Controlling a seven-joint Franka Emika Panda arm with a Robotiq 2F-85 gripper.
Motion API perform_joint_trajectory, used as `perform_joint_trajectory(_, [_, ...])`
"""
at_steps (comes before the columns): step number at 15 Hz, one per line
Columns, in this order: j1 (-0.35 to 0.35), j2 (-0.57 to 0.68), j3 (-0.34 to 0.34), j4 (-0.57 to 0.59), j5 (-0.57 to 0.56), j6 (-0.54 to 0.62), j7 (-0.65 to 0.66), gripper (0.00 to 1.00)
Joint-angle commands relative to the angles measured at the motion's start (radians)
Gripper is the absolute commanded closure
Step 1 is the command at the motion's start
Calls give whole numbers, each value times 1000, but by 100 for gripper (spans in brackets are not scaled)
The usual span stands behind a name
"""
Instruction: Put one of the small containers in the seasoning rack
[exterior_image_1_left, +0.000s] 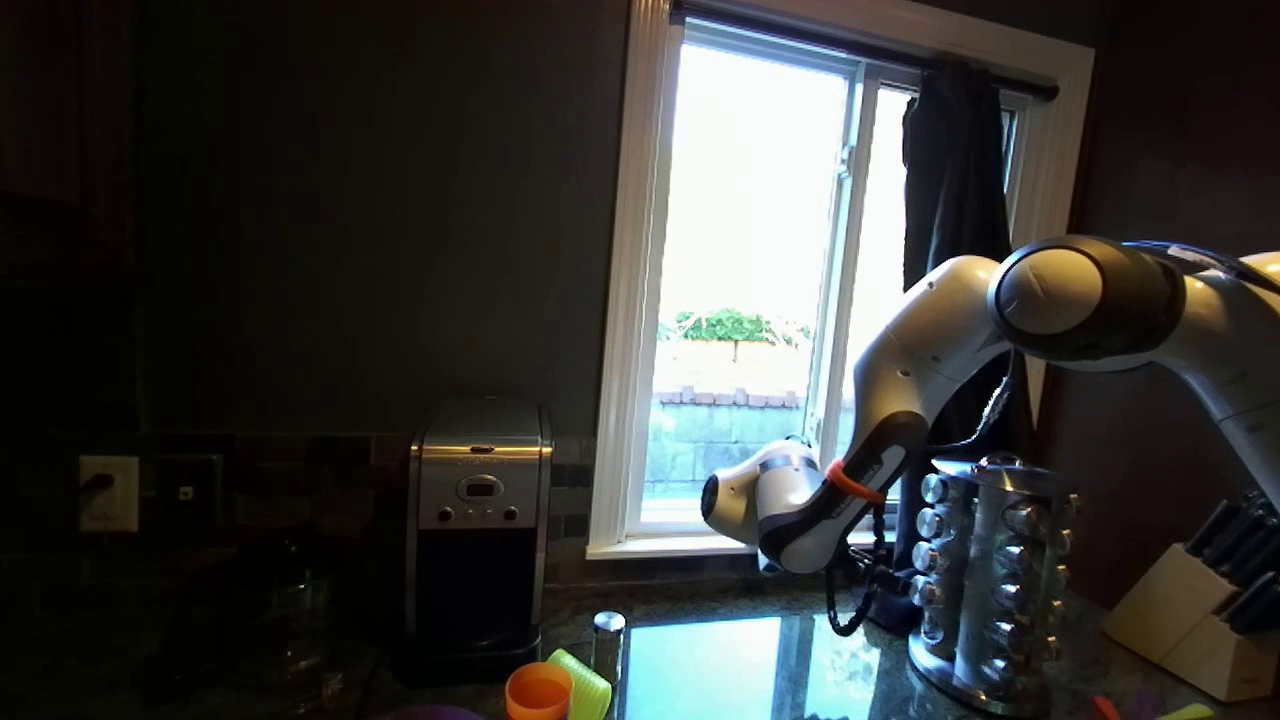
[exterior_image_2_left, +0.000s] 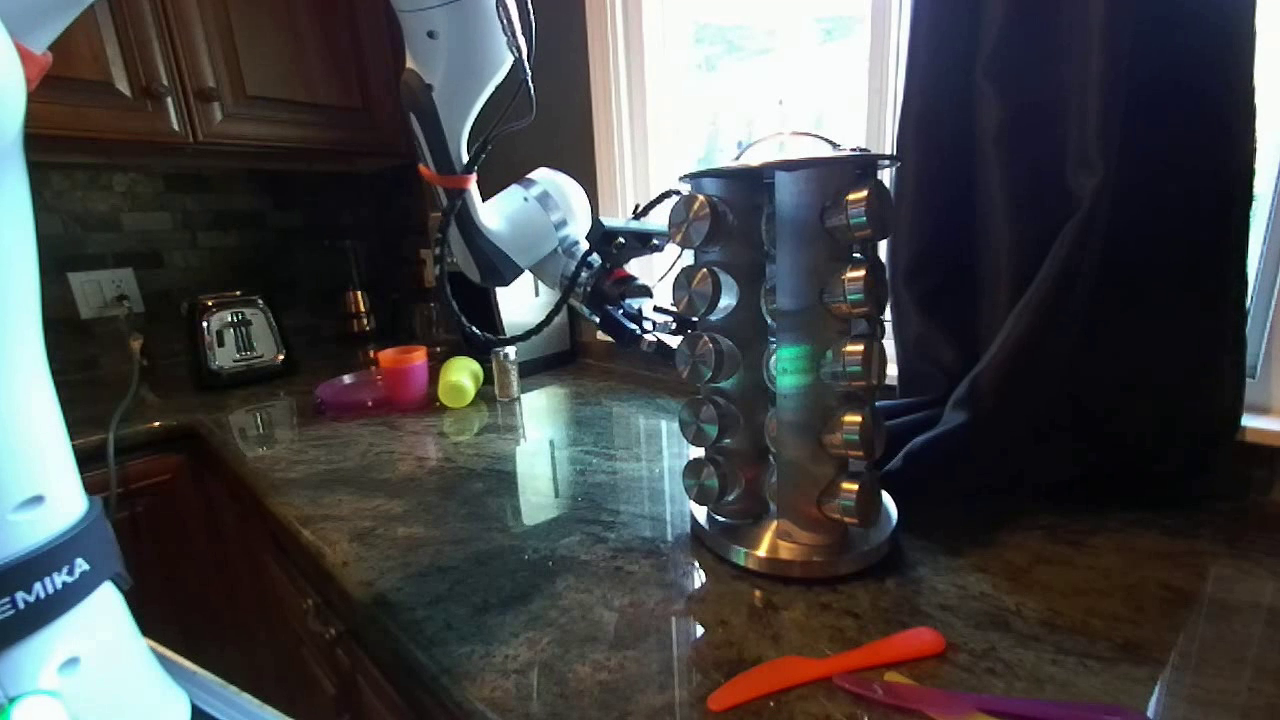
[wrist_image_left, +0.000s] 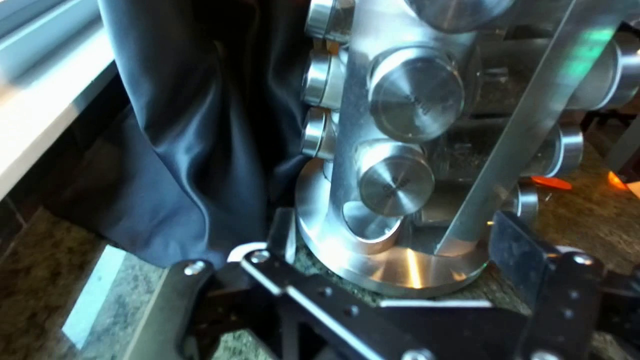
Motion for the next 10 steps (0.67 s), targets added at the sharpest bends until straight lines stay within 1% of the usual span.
perform_joint_trajectory(1, [-1, -70, 31, -15, 131, 58, -69, 0])
perform_joint_trajectory(3, [0, -98, 42, -5, 223, 60, -112, 0])
perform_joint_trajectory(5, [-8, -136, 54, -11, 322, 89, -172, 0])
perform_joint_trajectory(10, [-15, -227, 47, -48, 541, 226, -297, 0])
